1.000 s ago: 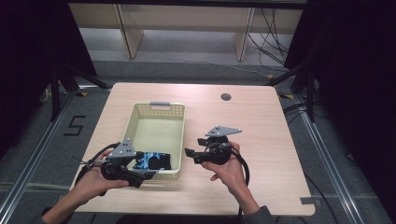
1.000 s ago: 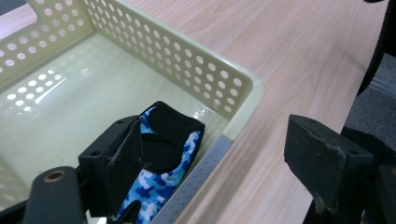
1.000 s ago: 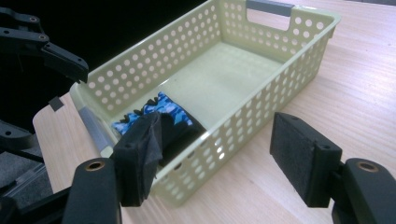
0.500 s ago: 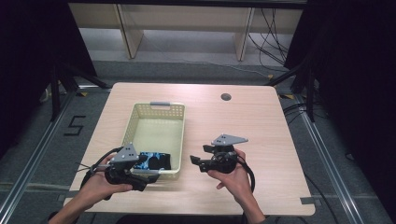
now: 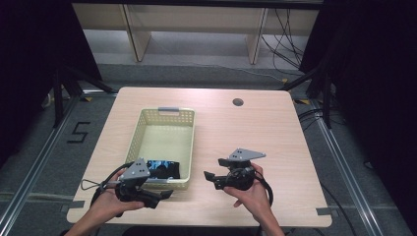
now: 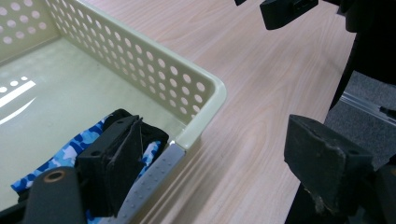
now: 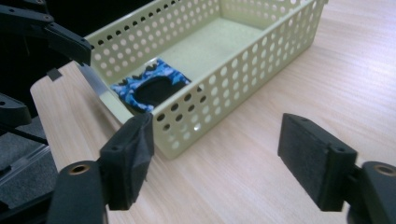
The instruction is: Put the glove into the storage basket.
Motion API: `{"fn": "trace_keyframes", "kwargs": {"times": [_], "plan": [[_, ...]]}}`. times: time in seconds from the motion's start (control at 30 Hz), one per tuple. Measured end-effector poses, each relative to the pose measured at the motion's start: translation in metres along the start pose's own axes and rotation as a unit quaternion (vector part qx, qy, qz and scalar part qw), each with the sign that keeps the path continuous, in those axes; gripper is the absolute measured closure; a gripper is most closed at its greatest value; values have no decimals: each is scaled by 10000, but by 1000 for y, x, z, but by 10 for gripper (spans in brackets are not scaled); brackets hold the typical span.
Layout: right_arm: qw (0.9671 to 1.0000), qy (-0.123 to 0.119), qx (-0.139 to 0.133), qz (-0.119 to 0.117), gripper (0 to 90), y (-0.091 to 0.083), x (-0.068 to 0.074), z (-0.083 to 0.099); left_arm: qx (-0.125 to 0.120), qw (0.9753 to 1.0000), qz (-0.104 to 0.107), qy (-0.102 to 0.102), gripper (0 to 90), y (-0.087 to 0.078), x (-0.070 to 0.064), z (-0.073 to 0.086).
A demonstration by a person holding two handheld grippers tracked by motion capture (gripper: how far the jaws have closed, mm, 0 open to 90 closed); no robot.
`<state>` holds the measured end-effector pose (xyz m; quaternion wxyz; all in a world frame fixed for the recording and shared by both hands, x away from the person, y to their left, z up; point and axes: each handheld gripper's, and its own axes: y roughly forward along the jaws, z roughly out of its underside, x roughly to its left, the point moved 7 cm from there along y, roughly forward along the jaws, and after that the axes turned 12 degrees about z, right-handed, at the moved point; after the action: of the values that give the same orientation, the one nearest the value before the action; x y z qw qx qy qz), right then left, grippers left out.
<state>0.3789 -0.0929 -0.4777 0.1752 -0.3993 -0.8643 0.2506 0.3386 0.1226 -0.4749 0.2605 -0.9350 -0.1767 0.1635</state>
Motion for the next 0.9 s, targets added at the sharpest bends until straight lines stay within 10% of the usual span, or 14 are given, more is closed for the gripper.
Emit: {"fn": "trace_keyframes", "kwargs": {"times": [0.9], "plan": [[9999,52,140,1,239,-20,4,44,216,9988,351,261,188,20,-40,30]]}}
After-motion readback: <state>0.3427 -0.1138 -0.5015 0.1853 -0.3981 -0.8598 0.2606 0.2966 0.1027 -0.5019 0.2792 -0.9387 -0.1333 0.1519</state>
